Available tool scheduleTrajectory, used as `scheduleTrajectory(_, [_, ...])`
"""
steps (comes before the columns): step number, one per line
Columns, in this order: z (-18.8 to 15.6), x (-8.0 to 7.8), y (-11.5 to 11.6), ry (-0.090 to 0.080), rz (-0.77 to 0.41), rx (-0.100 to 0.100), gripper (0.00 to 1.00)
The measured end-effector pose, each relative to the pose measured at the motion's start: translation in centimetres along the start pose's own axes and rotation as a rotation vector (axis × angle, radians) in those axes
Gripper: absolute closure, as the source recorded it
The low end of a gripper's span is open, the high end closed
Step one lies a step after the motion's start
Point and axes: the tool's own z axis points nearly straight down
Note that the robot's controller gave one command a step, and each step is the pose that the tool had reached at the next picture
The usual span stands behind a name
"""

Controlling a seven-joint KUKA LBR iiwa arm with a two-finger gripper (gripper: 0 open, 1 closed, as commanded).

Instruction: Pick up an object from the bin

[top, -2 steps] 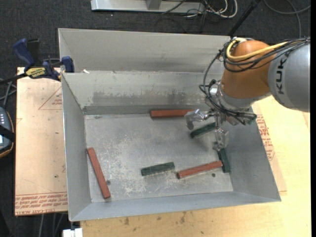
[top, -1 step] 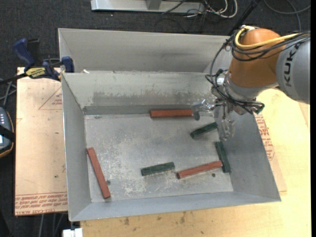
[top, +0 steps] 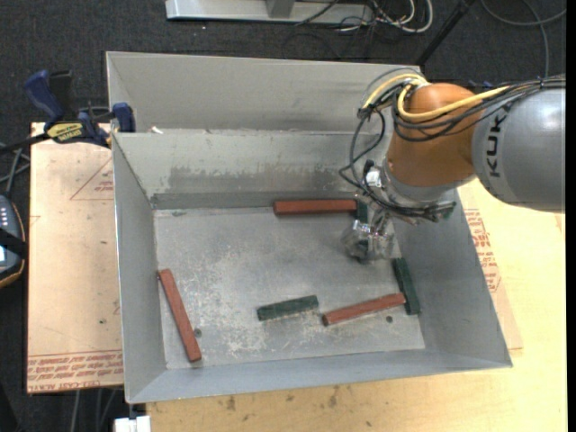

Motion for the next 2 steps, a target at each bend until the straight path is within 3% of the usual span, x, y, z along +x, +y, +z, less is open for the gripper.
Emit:
scheduleTrajectory(1, [0.0,0.0,0.0,0.000,0.000,0.000,1.00])
scheduleTrajectory(2, [-6.9,-0.2,0.3,-0.001,-0.068,0.004,0.00])
